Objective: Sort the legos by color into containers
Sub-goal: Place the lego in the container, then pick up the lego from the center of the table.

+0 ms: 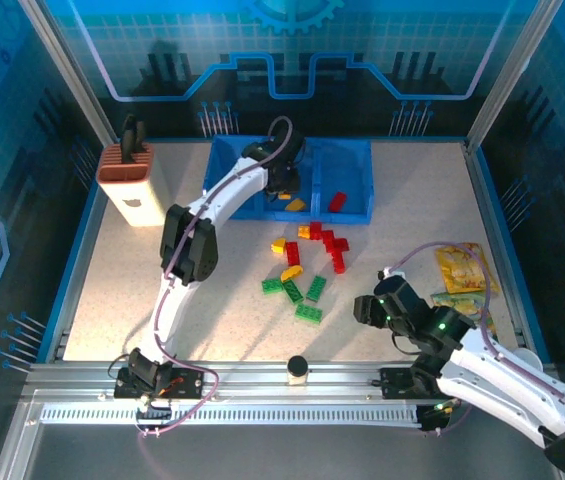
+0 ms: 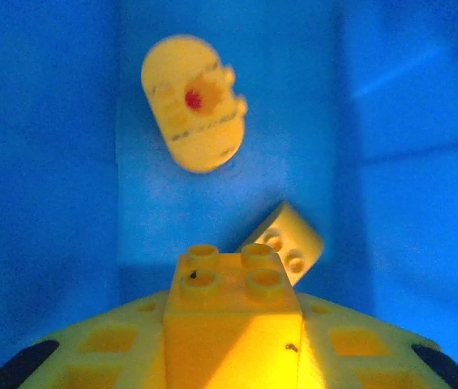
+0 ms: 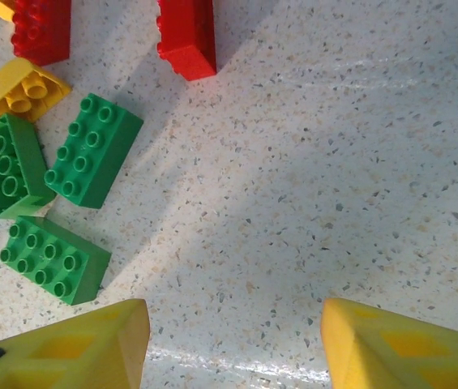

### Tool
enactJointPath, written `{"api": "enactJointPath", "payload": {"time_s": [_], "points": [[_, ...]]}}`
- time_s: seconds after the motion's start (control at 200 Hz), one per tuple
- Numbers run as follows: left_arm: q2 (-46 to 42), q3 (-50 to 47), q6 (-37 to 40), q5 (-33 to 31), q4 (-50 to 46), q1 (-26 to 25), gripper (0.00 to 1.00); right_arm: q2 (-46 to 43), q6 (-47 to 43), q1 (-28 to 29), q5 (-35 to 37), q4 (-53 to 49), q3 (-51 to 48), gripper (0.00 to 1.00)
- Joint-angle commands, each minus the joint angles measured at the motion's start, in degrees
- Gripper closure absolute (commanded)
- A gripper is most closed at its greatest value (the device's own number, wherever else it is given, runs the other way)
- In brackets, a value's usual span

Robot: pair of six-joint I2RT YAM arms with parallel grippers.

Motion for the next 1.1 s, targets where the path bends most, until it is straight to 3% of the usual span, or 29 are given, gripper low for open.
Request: {"api": "enactJointPath", "payload": {"time_s": [0.0,0.135,0.26,0.47,0.685,0.845,0.996,1.096], "points": [[0.11,2.12,1.68,-0.78,-1.41,-0.08,0.64,-1.86,1.34,0.55,1.72,-2.58,-0.59,0.41],[0.59,2.09,2.23,-0.97,-0.09,-0.04,0.6,-1.27,1.23,0.55,1.34,-2.29,-0.68,0.41],[0.49,3.68,2.75,0.83,-2.32,-0.05,0.32,-0.51,0.81,0.59,1.26,-2.3,0.0,0.41],[-7.88,-1.29,2.72,0.0,-3.74,-0.7,0.28,0.0,0.53,0.59,1.31,-1.71,0.45,0.41],[-29.63,-32.46,1.46,0.28,8.28,-3.85,0.28,1.65,-2.77,0.59,-0.72,0.95,0.74,0.34],[-44.77,-55.58,3.19,7.48,17.15,-5.02,0.27,3.71,-5.84,0.51,-1.54,2.05,2.41,0.31],[-52.92,-74.2,4.3,15.6,26.39,-5.8,0.27,5.56,-7.35,0.39,-2.76,5.37,2.62,0.29],[-54.59,-78.22,7.78,15.24,26.36,-7.32,0.28,7.72,-7.8,0.38,-5.34,8.68,2.8,0.29]]}}
